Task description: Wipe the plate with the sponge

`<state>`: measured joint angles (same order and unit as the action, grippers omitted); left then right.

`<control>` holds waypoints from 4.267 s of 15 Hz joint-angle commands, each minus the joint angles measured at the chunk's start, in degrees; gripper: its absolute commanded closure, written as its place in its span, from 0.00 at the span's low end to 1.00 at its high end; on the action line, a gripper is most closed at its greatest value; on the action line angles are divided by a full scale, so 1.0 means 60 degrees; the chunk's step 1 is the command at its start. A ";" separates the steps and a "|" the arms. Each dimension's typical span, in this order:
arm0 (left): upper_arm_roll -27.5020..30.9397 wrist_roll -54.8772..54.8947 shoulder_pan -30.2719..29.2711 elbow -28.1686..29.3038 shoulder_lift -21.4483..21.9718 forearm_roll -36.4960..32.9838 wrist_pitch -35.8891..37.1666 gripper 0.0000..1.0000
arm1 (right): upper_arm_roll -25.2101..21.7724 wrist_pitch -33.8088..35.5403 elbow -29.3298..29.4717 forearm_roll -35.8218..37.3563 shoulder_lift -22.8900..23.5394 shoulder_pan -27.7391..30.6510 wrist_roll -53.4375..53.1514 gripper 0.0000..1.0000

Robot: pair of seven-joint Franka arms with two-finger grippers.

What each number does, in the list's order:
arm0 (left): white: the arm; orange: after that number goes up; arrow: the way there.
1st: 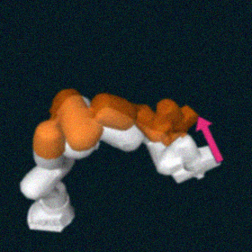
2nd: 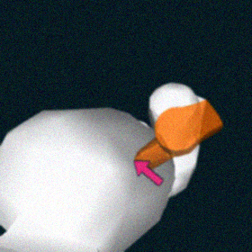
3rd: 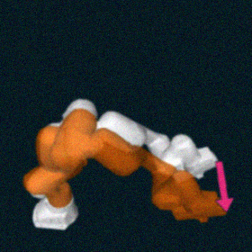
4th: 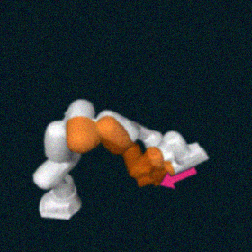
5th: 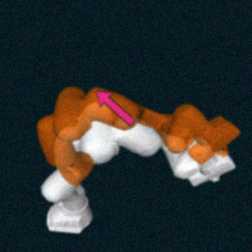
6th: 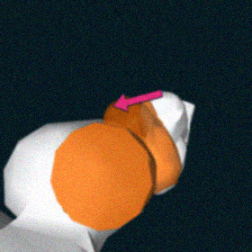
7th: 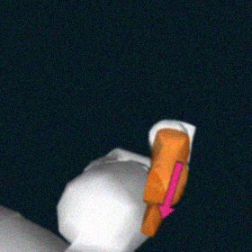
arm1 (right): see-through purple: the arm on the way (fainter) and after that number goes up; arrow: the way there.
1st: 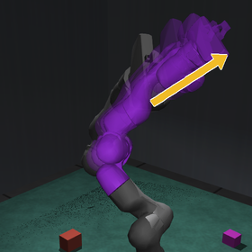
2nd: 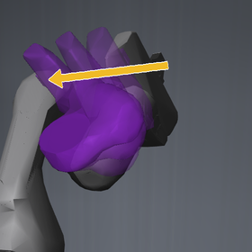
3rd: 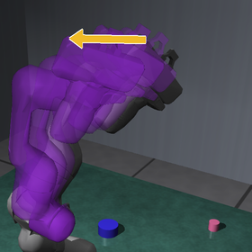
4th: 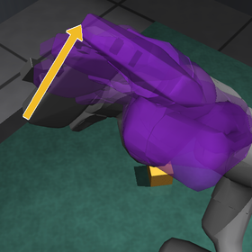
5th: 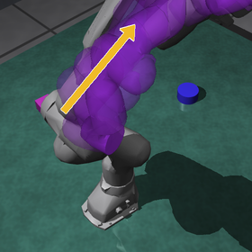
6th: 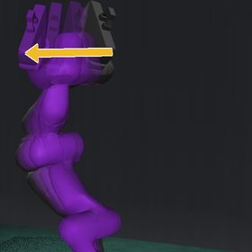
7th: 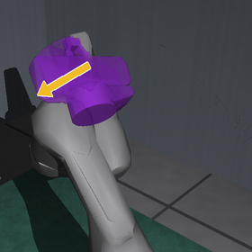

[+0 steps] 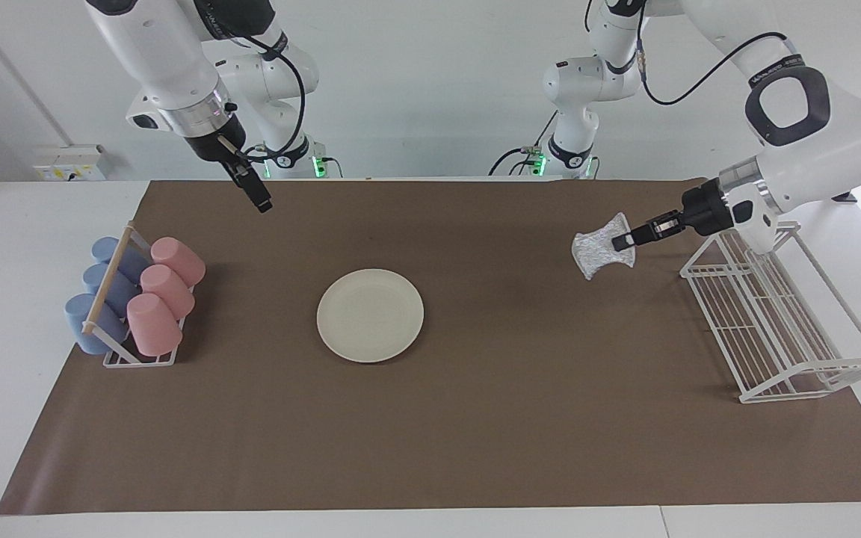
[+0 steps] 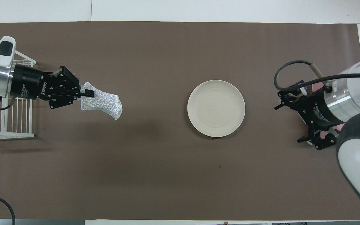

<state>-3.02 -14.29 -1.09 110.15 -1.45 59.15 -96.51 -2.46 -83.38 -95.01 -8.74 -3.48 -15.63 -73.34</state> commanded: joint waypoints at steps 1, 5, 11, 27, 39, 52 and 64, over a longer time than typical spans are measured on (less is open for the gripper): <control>0.0107 0.0710 0.0765 0.2058 0.1294 0.1753 -0.1183 1.00 | 0.0030 -0.0063 -0.0219 -0.0067 -0.0196 -0.0062 -0.0067 0.00; 0.0107 0.2202 0.2244 0.3625 0.2187 0.3716 -0.2239 1.00 | 0.0628 -0.0940 -0.0175 -0.0580 -0.0182 -0.0456 -0.3425 0.00; 0.0107 0.3363 0.3199 0.4918 0.2907 0.5039 -0.2637 1.00 | 0.0923 -0.2125 -0.0439 -0.1046 -0.0299 -0.1144 -0.6363 0.00; 0.0136 0.3363 0.3332 0.4991 0.3010 0.5054 -0.2139 1.00 | 0.0938 -0.6552 -0.3471 -0.1195 -0.0724 -0.3226 -0.7421 0.00; 0.0166 0.3363 0.3331 0.4991 0.3068 0.5039 -0.1948 1.00 | 0.0952 -0.6304 -0.3339 -0.1166 -0.0738 -0.3270 -0.7377 0.20; 0.0151 0.3218 0.3404 0.4962 0.3156 0.4966 -0.2006 0.22 | 0.0938 -0.6435 -0.3339 -0.1166 -0.0738 -0.3240 -0.7230 1.00; 0.0151 0.2149 0.2571 0.4510 0.3098 0.0534 -0.2695 0.00 | 0.0938 -0.8319 -0.3923 -0.1093 0.1016 -0.1425 -0.2503 1.00</control>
<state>-1.91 0.77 16.24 137.94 15.98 69.08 -112.09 2.53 -127.39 -116.81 -14.98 -1.37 -25.55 -93.95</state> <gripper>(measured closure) 0.000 0.894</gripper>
